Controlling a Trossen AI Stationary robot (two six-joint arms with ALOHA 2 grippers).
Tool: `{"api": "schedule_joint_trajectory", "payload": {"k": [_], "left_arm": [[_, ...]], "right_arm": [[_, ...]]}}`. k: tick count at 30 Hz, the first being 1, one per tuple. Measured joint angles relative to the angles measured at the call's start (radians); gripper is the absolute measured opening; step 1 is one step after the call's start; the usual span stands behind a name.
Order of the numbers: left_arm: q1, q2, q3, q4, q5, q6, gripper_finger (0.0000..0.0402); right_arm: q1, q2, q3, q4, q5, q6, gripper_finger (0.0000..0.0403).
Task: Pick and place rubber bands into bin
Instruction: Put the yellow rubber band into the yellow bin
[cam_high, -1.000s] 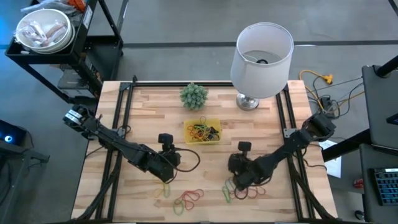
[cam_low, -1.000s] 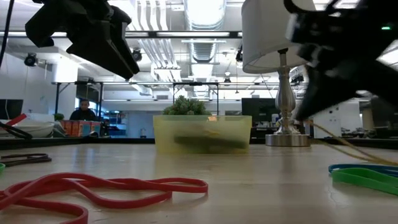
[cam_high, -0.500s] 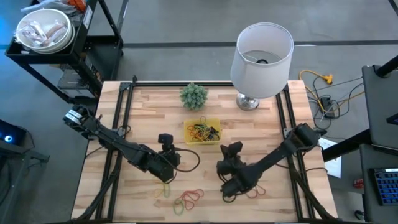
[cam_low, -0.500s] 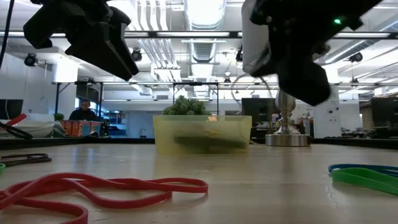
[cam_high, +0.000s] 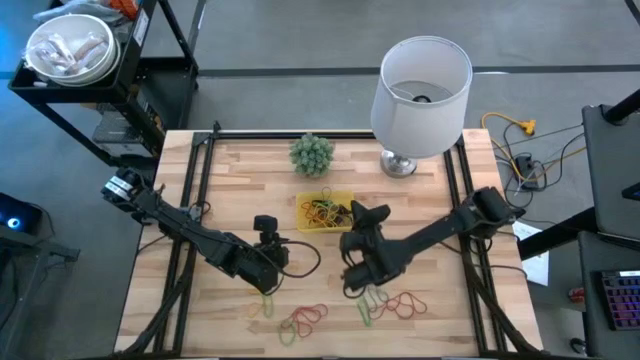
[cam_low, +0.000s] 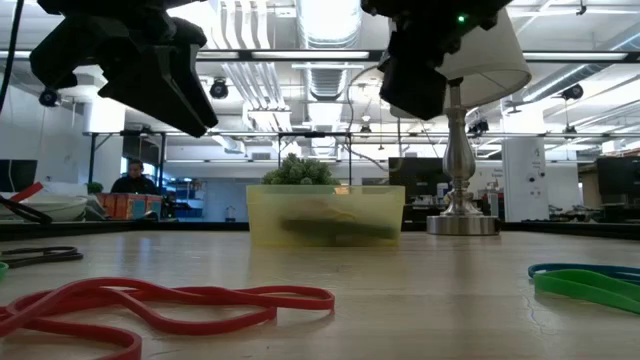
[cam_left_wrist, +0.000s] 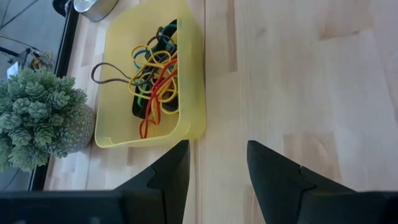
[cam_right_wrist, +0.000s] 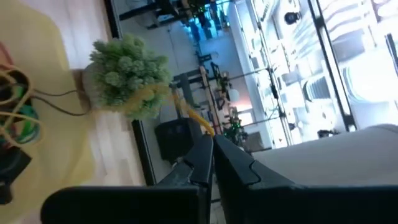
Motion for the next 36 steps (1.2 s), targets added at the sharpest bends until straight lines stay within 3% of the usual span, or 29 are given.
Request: {"api": "schedule_joint_trajectory", "payload": {"k": [21,36], "left_arm": [[-0.066,-0.165,-0.124,-0.03,-0.029,-0.208,0.0144],[-0.069,-0.163,-0.125,-0.028,-0.027,-0.206,0.0144]], "right_arm": [[-0.125,0.006,-0.008,0.151,-0.075,0.01,0.0008],[-0.175,0.006,-0.095,0.676,-0.204,-0.475,0.0009]]}}
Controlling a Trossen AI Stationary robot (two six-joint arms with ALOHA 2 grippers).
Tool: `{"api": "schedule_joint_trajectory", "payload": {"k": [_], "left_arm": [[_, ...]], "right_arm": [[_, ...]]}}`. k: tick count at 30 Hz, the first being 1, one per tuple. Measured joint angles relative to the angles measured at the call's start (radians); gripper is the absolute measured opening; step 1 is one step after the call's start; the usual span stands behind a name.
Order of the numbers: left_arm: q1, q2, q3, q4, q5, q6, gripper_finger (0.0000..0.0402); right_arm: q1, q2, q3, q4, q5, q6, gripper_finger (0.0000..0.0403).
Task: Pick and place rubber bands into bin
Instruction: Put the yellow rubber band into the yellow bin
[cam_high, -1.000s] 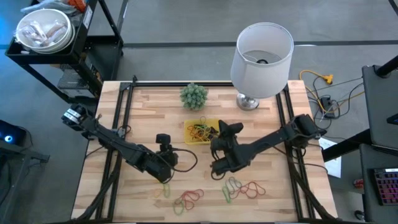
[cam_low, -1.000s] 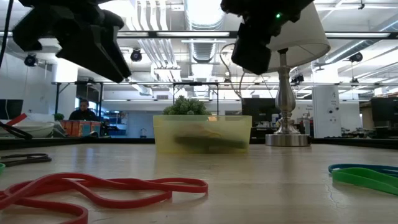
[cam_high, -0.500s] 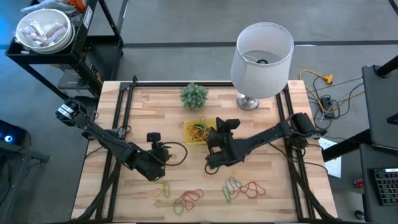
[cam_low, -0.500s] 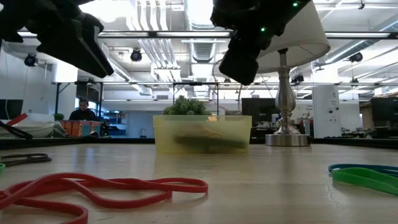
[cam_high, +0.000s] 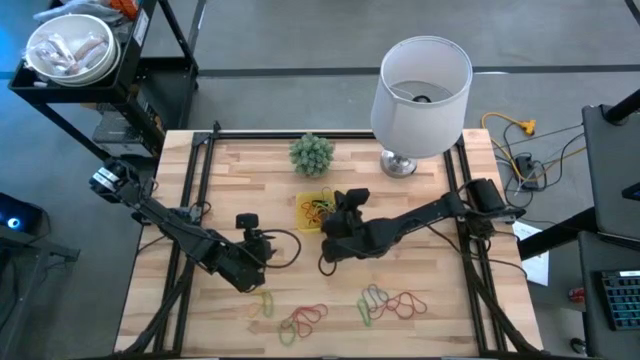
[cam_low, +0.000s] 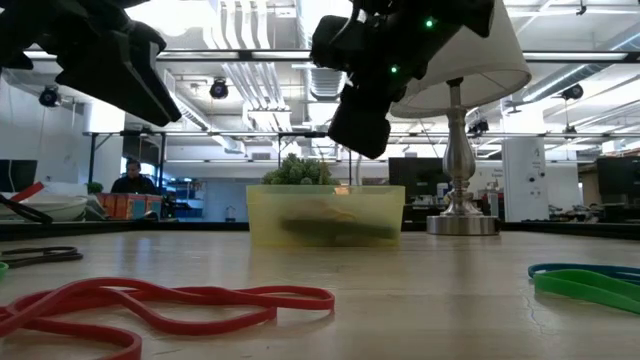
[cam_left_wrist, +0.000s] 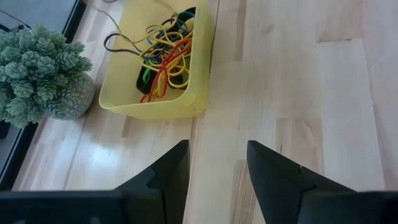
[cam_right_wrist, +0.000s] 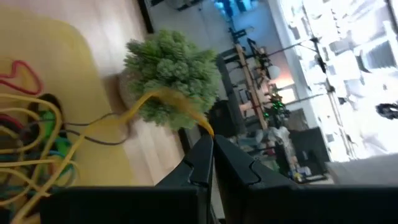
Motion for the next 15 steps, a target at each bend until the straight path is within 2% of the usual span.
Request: {"api": "schedule_joint_trajectory", "payload": {"k": [5,15], "left_arm": [[0.001,0.0,0.0,-0.001,0.0,0.001,0.0144],[0.001,0.0,-0.009,-0.002,0.001,0.001,0.0144]], "right_arm": [[-0.035,0.0,-0.019,0.035,-0.132,-0.025,0.0009],[-0.059,0.0,-0.031,0.035,-0.25,-0.051,0.0009]]}}
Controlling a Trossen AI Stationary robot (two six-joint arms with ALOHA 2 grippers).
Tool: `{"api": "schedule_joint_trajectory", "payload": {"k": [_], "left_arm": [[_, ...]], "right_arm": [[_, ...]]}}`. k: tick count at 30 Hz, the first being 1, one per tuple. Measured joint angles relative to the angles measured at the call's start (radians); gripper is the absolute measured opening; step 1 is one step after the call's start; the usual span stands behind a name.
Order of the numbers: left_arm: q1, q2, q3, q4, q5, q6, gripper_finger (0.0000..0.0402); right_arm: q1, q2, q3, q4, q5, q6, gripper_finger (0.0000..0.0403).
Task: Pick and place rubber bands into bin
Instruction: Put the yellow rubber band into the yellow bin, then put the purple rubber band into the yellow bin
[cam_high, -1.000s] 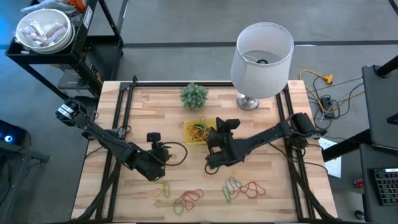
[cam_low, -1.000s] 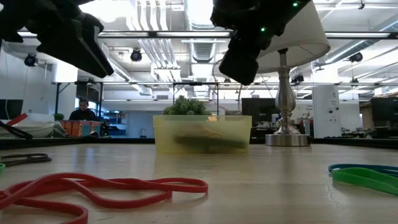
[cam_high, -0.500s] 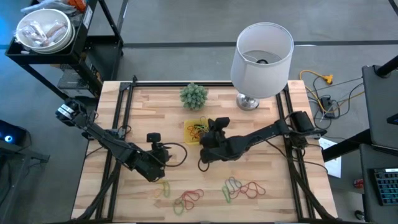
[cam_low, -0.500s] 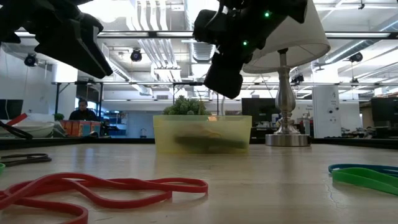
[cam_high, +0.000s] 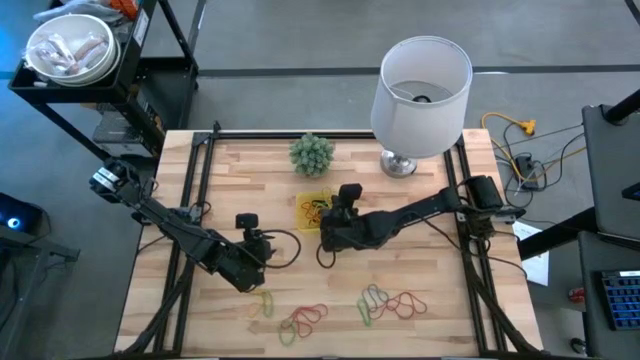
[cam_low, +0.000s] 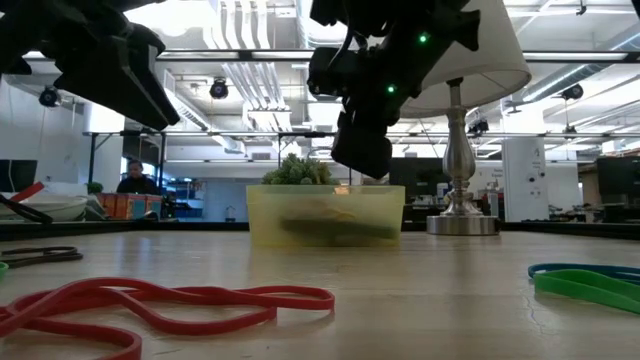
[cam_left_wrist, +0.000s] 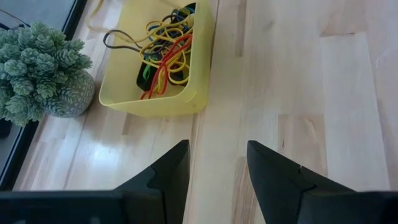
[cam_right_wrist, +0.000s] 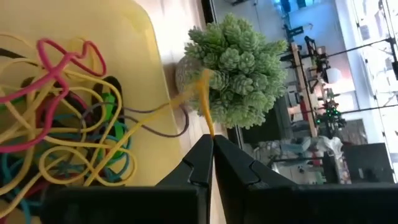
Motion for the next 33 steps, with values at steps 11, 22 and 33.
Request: {"api": "schedule_joint_trajectory", "payload": {"k": [11,22,33], "left_arm": [[0.0,0.0,0.0,0.002,0.0,0.0,0.0144],[0.0,0.0,0.0,0.002,0.0,0.0,0.0144],[0.0,0.001,-0.03,0.002,0.134,-0.055,0.0144]], "right_arm": [[-0.003,0.0,0.0,-0.001,-0.179,-0.04,0.0009],[-0.007,0.0,0.0,-0.001,-0.256,-0.053,0.0066],[0.055,-0.035,0.024,-0.133,-0.07,-0.105,0.0106]]}}
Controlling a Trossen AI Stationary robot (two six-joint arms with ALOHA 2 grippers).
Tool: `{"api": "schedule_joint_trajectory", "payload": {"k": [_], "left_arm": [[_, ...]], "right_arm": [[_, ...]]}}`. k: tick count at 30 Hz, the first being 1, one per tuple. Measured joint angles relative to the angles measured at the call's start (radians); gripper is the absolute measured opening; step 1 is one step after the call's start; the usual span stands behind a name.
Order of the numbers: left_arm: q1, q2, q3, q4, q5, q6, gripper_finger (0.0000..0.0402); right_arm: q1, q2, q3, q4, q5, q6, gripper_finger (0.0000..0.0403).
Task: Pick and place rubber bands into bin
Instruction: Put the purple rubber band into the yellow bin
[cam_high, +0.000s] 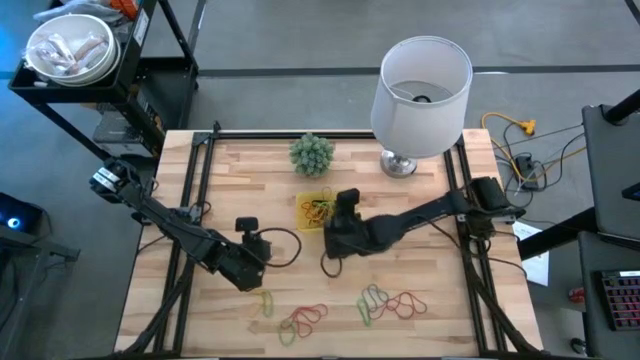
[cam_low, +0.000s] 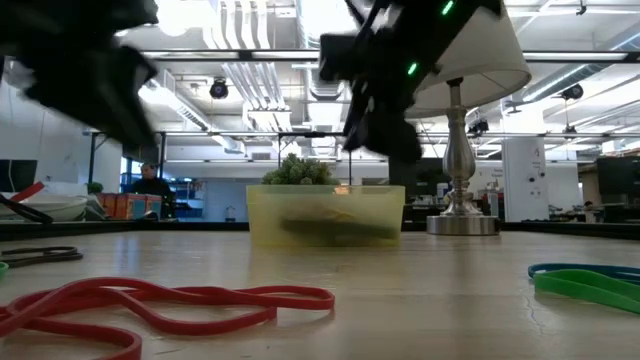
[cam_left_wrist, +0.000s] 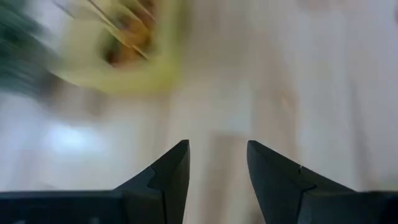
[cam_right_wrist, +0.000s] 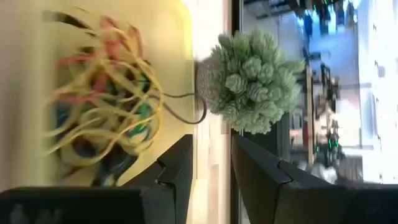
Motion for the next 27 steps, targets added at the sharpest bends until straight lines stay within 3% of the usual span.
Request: {"api": "schedule_joint_trajectory", "payload": {"k": [2,5,10,15,27], "left_arm": [[0.0,0.0,-0.02,-0.003,0.088,-0.038,0.0144],[-0.001,0.0,-0.052,-0.004,0.139,-0.086,0.0144],[-0.001,0.005,-0.108,-0.031,0.262,-0.159,0.0143],[0.0,0.008,-0.137,-0.049,0.288,-0.164,0.0143],[0.042,0.02,-0.199,-0.024,0.369,-0.206,0.0144]], "right_arm": [[0.035,-0.028,0.01,-0.029,-0.002,0.013,0.0102],[0.092,-0.075,0.011,-0.041,-0.011,0.034,0.0096],[0.197,-0.157,0.01,-0.066,-0.126,0.093,0.0084],[0.287,-0.225,0.006,-0.091,-0.28,0.179,0.0074],[0.439,-0.252,-0.011,-0.103,-0.294,0.303,0.007]]}}
